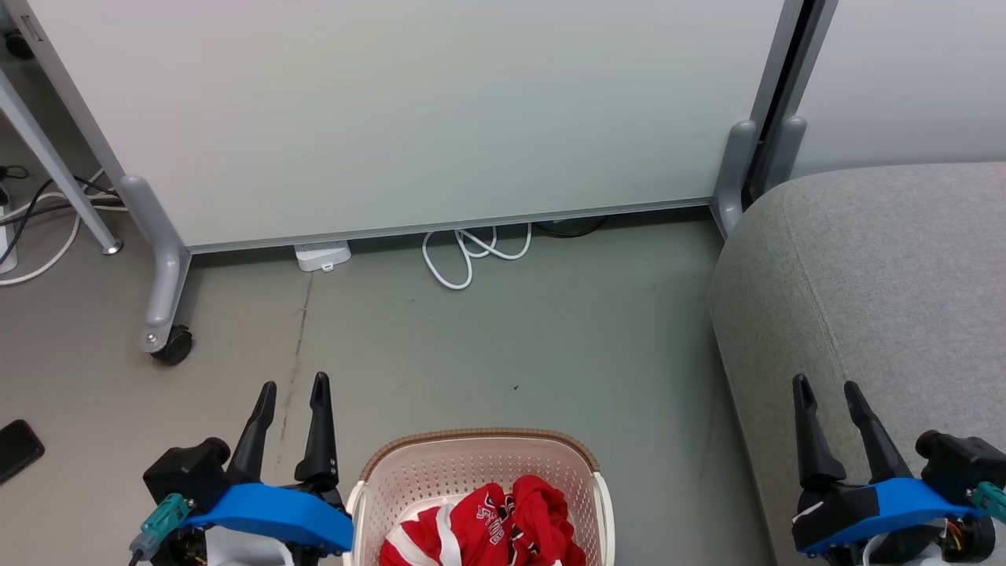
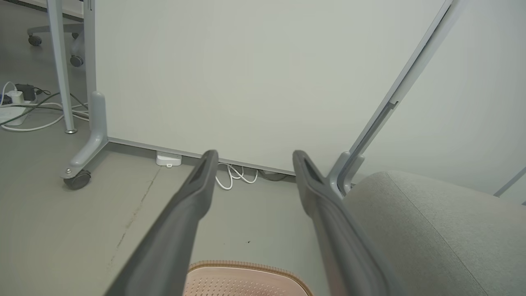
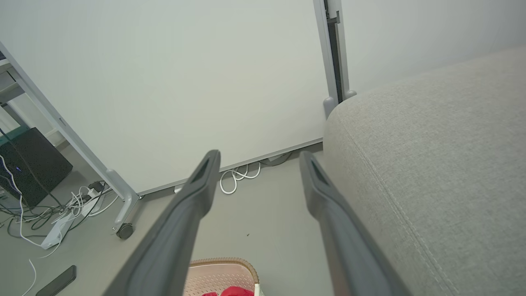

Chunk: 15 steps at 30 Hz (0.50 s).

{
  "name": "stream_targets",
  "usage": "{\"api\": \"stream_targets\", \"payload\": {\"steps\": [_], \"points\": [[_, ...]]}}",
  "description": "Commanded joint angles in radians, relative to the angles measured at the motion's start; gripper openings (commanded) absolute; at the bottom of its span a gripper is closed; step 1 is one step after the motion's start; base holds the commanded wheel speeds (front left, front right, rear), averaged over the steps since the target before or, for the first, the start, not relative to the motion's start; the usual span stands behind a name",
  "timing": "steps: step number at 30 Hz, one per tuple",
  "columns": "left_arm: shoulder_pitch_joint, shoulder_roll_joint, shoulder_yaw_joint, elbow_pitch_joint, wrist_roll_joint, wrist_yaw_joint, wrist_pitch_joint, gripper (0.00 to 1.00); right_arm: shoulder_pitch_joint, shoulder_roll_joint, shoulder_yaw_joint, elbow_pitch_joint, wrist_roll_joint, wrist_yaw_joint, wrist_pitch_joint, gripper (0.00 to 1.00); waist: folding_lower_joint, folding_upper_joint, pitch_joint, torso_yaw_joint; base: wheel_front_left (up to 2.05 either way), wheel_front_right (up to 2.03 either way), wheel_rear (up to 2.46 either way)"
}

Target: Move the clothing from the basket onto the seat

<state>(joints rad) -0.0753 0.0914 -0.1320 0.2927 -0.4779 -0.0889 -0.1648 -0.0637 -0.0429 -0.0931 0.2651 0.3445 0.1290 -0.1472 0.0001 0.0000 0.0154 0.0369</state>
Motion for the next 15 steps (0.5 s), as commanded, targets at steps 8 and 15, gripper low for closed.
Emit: {"api": "stream_targets", "payload": {"steps": [8,15], "points": [[-0.017,-0.001,0.000,-0.007,0.074,-0.010,-0.027,1.00,-0.016,-0.008,-0.005,-0.011,-0.099,0.002,-0.024,1.00,0.0000,0.0000,0.001,0.001,0.00,0.00,0.00],[-0.015,-0.012,0.011,-0.004,0.116,-0.016,-0.043,1.00,-0.014,-0.009,-0.003,-0.013,-0.161,0.002,-0.038,1.00,-0.0001,0.0000,0.002,0.003,0.00,0.00,0.00]]}}
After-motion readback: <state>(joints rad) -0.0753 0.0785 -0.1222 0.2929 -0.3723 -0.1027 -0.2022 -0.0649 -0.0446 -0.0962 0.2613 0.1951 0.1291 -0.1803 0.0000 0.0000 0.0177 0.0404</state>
